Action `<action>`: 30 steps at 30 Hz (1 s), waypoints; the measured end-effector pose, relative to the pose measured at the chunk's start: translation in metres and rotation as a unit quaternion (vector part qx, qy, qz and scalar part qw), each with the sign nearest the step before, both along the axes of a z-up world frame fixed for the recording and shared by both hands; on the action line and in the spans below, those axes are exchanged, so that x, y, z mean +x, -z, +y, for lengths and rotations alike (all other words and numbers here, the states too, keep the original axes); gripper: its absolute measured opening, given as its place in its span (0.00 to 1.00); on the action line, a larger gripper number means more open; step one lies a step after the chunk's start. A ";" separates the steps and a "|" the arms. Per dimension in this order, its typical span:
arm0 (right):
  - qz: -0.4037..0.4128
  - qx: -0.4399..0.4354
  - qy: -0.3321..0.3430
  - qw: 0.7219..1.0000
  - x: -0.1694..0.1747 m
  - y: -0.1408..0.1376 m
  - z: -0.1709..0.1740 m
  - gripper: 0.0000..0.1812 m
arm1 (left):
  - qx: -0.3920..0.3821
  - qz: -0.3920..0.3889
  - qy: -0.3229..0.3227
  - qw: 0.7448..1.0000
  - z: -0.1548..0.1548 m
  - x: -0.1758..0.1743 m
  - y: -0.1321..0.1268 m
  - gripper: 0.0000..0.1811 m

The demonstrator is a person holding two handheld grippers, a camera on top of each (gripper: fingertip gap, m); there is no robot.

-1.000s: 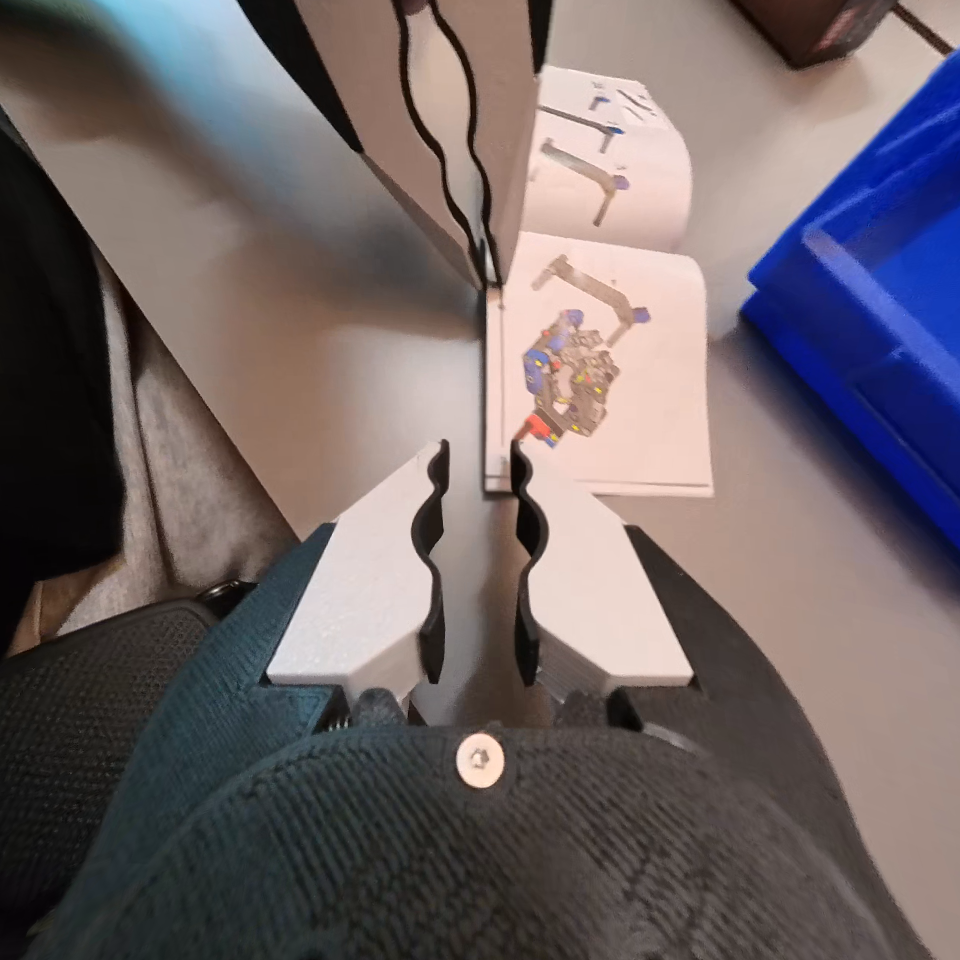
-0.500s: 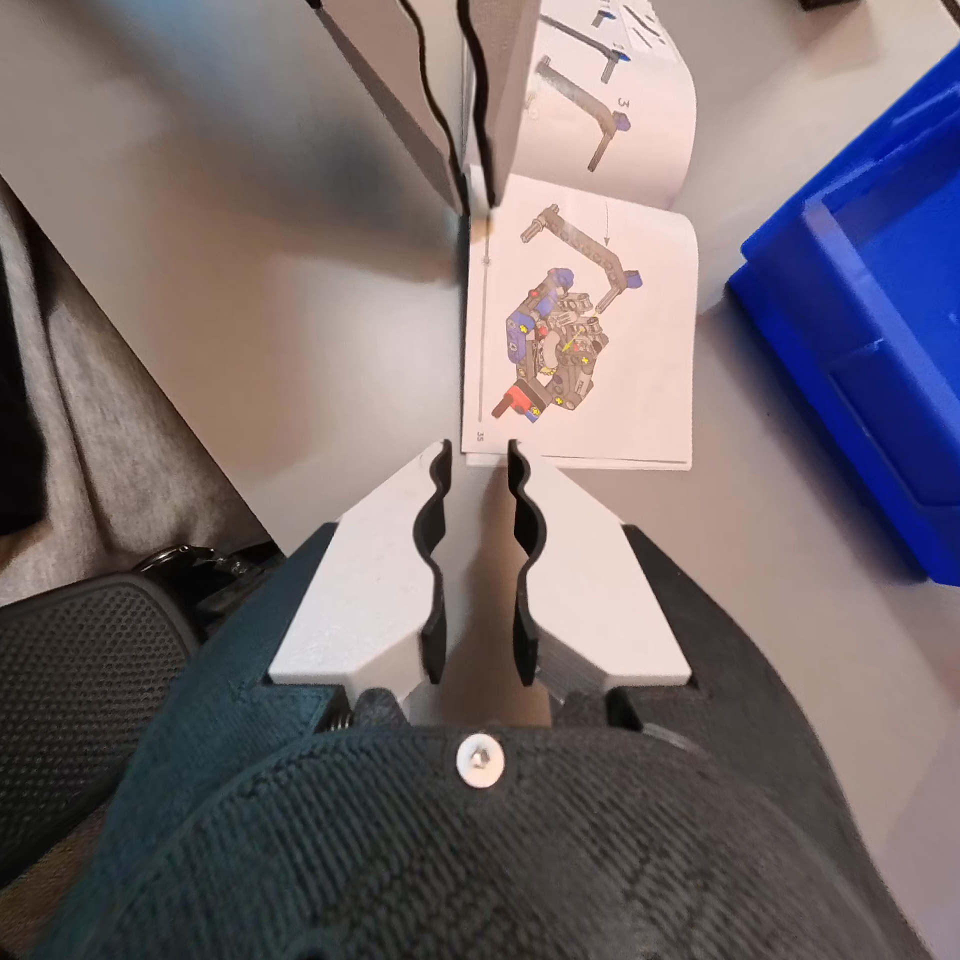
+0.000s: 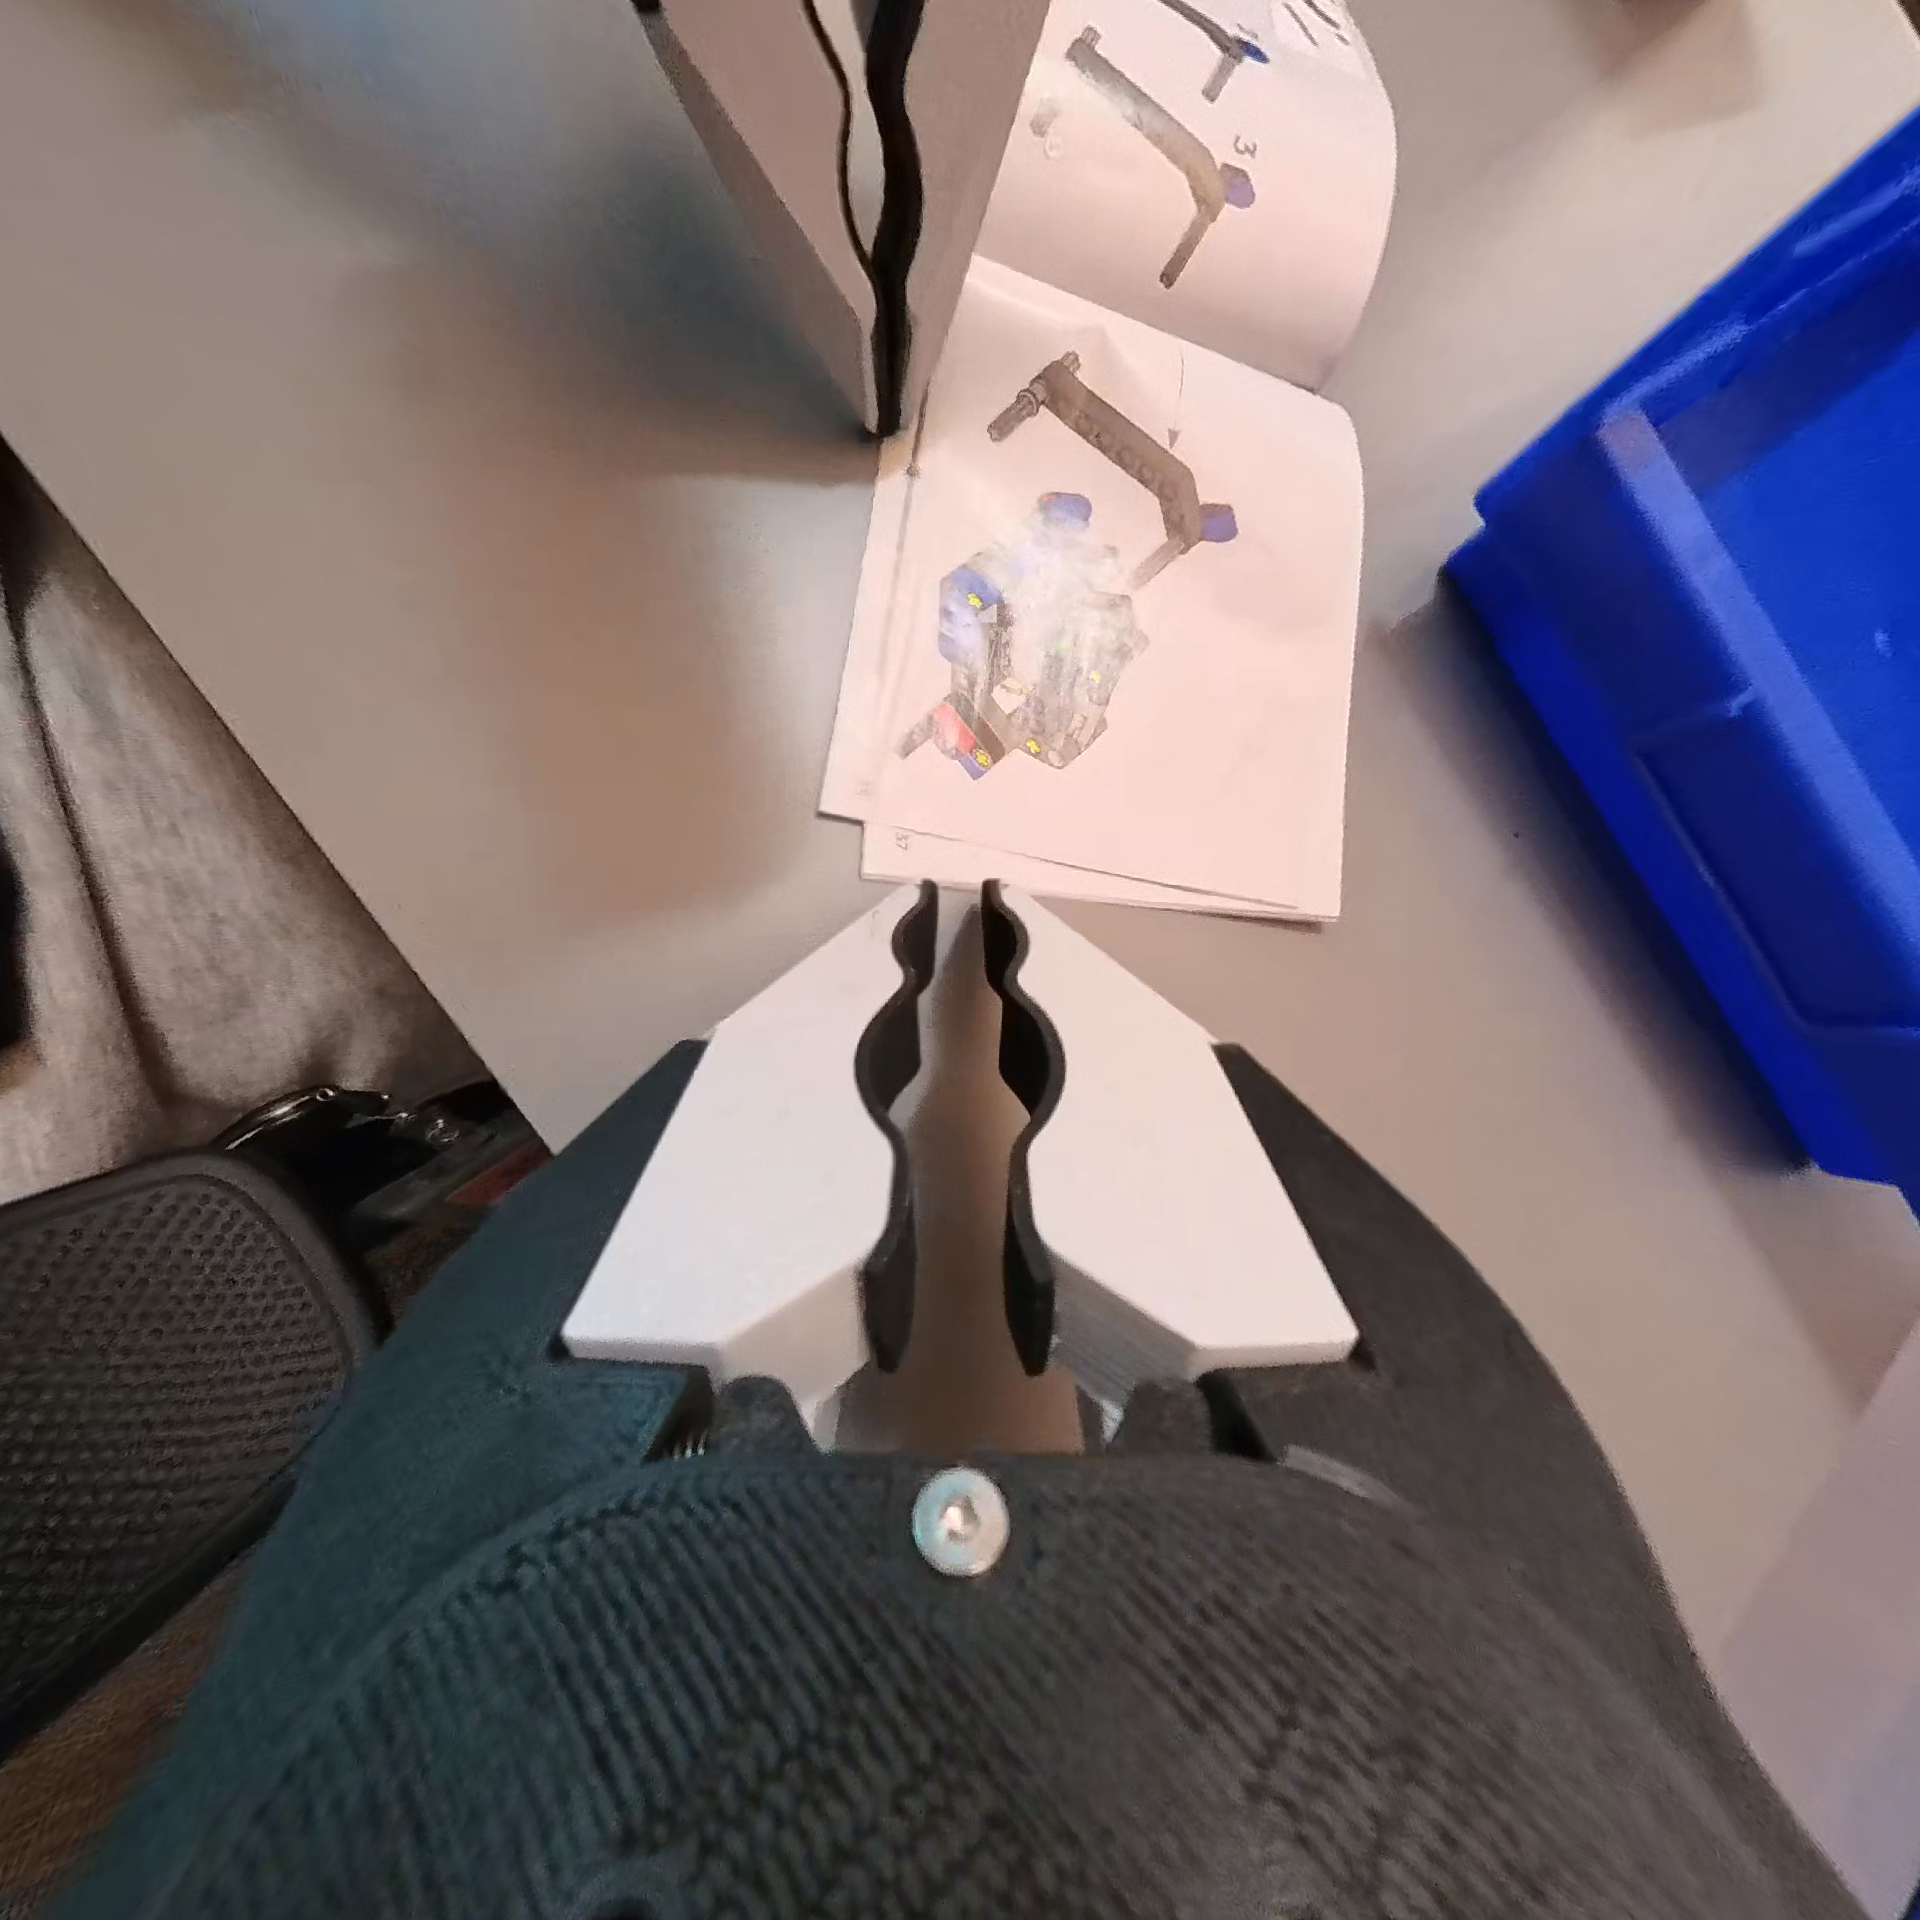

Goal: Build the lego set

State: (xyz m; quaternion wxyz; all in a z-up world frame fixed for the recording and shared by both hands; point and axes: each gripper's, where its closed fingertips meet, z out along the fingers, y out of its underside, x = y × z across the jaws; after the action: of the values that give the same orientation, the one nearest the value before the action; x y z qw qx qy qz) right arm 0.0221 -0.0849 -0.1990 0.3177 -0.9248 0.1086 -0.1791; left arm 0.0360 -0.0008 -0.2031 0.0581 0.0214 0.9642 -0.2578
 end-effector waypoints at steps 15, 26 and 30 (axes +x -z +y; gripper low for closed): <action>-0.005 0.007 0.001 1.000 0.004 0.001 0.013 0.00 | 0.026 -0.015 -0.035 0.999 0.023 0.011 -0.004 0.00; 0.001 0.014 0.004 1.000 0.004 0.001 0.013 0.00 | -0.001 -0.161 0.072 0.984 -0.005 -0.003 -0.014 0.12; -0.001 0.017 0.001 1.000 0.004 0.001 0.013 0.00 | -0.015 -0.200 0.069 0.977 -0.014 0.002 -0.025 0.11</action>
State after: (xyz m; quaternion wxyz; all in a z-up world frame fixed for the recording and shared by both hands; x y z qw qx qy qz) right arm 0.0263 -0.0720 -0.2001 0.3329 -0.9190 0.1118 -0.1789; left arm 0.0376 -0.0150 -0.1786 0.2323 0.1380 0.9253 -0.2660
